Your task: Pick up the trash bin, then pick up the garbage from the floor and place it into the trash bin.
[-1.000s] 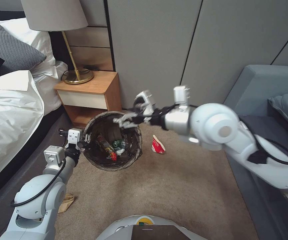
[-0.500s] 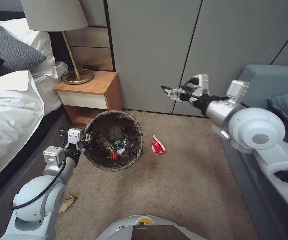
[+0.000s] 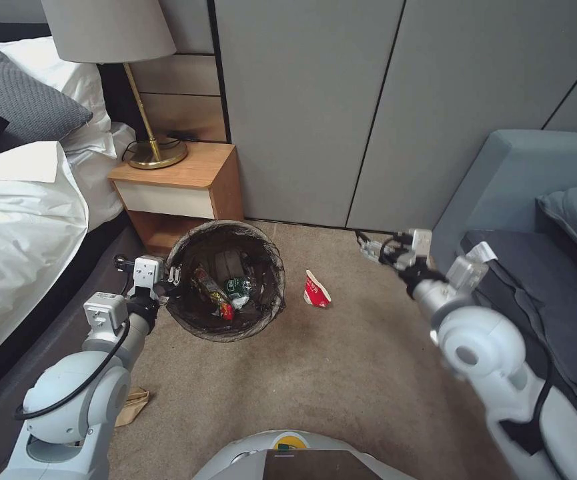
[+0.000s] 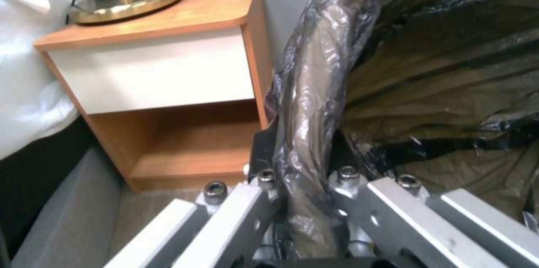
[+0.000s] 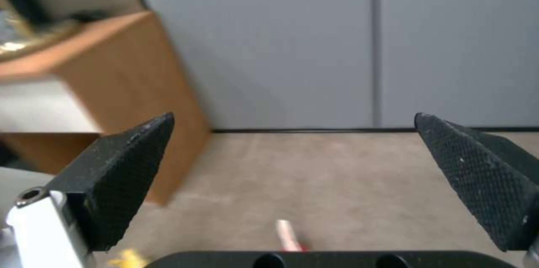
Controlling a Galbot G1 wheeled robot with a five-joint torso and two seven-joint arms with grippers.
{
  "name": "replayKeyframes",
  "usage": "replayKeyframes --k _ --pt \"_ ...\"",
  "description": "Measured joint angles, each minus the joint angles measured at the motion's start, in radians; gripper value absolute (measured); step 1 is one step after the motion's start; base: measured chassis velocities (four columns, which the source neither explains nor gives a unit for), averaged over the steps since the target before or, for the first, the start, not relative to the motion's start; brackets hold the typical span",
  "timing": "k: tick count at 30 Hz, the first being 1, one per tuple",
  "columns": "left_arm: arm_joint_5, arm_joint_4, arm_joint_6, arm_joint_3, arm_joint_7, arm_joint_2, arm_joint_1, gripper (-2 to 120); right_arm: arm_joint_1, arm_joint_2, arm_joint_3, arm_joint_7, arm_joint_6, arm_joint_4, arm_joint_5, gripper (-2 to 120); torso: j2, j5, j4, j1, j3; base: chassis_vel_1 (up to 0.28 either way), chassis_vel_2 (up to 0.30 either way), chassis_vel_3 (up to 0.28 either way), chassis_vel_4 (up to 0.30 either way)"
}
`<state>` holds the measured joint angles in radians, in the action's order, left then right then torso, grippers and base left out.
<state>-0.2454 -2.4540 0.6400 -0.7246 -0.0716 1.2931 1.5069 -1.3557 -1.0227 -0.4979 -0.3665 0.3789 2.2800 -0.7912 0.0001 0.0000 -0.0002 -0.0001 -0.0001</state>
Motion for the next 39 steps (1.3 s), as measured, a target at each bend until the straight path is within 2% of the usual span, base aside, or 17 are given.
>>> replayKeyframes --k 2,3,5,10,13,18,21,23,29,39 --pt "0.001 0.002 -0.001 -0.001 0.0 0.005 0.002 0 -0.064 -0.061 0.009 0.022 -0.068 -0.017 0.148 100 0.0 -0.0003 0.0003 0.0 0.0 0.0 0.0 0.0 0.0" --pt "0.001 0.002 -0.001 -0.001 0.0 0.005 0.002 0 -0.064 -0.061 0.009 0.022 -0.068 -0.017 0.148 100 0.0 -0.0003 0.0003 0.0 0.0 0.0 0.0 0.0 0.0" --pt "0.003 0.004 -0.001 0.001 0.001 0.012 0.002 0 -0.12 -0.133 0.016 0.056 -0.112 -0.026 0.249 100 0.0 0.0 0.0002 0.0 0.0 0.0 0.0 0.0 0.0" --pt "0.005 0.009 -0.003 0.004 0.001 0.016 0.001 0 -0.191 -0.226 0.034 0.067 -0.153 -0.025 0.318 100 0.0 -0.0002 0.0 0.0 0.0 0.0 0.0 0.0 0.0" --pt "0.006 0.009 -0.003 0.006 0.0 0.014 0.0 0 -0.202 -0.232 0.046 0.074 -0.168 -0.041 0.347 100 0.0 -0.0003 0.0001 0.0 0.0 0.0 0.0 0.0 0.0" --pt "0.005 0.009 -0.003 0.004 0.001 0.009 -0.002 0 -0.164 -0.199 0.067 0.069 -0.158 -0.068 0.347 100 0.0 -0.0001 0.0003 0.0 0.0 0.0 0.0 0.0 0.0" --pt "0.005 0.01 -0.003 0.002 0.001 0.008 0.0 0 -0.103 -0.153 0.096 0.052 -0.134 -0.104 0.325 100 0.0 0.0 0.0004 0.0 0.0 0.0 0.0 0.0 0.0" --pt "0.005 0.01 -0.003 0.002 0.0 0.008 0.003 0 -0.019 -0.092 0.147 0.017 -0.088 -0.165 0.272 100 0.0 0.0001 0.0002 0.0 0.0 0.0 0.0 0.0 0.0" --pt "0.005 0.007 -0.003 -0.003 0.0 0.007 0.01 0 0.149 -0.004 0.225 -0.02 0.005 -0.287 0.168 100 0.0 0.0002 0.0004 0.0 0.0 0.0 0.0 0.0 0.0" --pt "0.004 0.003 -0.003 -0.011 0.0 0.003 0.016 0 0.295 0.028 0.317 -0.025 0.084 -0.436 0.079 100 0.0 0.0001 0.0001 0.0 0.0 0.0 0.0 0.0 0.0"
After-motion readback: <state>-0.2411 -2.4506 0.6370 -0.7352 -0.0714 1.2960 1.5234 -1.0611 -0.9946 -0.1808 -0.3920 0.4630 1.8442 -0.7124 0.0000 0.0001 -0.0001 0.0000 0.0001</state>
